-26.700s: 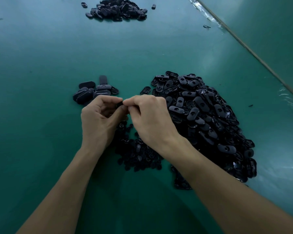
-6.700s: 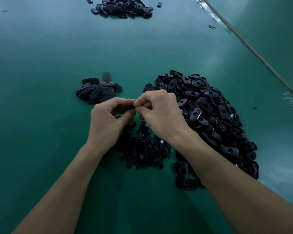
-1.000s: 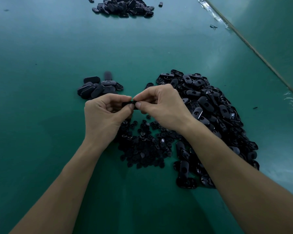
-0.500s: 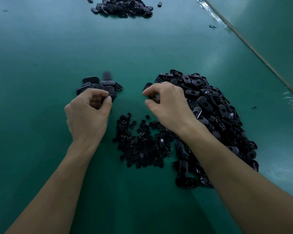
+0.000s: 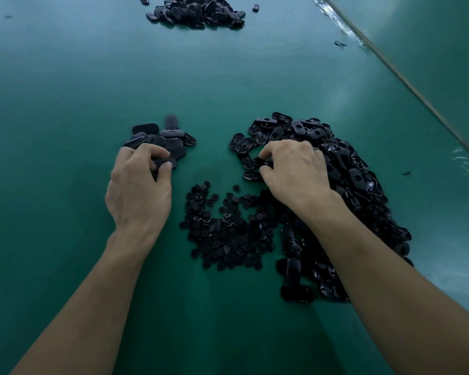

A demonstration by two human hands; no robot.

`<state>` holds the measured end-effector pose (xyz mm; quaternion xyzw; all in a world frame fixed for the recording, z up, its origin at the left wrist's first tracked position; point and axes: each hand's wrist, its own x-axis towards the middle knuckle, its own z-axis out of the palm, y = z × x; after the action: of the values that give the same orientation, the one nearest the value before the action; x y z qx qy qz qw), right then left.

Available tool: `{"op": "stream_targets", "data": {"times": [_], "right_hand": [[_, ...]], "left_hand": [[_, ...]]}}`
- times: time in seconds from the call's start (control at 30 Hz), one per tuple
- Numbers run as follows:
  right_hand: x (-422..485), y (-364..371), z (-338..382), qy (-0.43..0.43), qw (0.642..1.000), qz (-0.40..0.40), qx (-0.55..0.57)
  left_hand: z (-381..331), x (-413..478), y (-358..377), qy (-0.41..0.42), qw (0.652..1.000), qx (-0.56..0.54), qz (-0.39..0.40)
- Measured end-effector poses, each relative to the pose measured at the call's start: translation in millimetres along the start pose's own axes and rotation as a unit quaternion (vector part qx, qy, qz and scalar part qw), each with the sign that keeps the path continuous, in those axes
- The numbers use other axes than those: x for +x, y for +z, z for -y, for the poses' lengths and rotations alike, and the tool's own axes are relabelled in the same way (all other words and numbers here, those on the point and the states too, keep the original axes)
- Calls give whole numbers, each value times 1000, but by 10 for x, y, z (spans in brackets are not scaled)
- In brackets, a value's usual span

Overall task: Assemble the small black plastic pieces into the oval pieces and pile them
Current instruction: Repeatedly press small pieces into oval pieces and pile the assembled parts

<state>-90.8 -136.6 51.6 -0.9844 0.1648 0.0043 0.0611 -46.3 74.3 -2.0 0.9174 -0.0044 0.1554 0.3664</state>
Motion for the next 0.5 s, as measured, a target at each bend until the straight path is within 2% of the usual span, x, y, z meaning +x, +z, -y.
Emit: {"op": "stream_targets", "data": {"times": [0.17,0.33,0.4,0.5], "right_hand": [[40,43,3,-16,999,-8,-38],[72,53,-9,-22,997,-70,-10],[73,45,-6,-25,995,-91,33],[53,25,59,-45,978,-65,194]], "left_hand": [[-12,-20,8,27,1000,-14,-6],[-39,-30,18,33,999,-42,-7],[-33,-26,26,59,995,-81,-1],[-83,-47,25,102,981,-165,14]]}}
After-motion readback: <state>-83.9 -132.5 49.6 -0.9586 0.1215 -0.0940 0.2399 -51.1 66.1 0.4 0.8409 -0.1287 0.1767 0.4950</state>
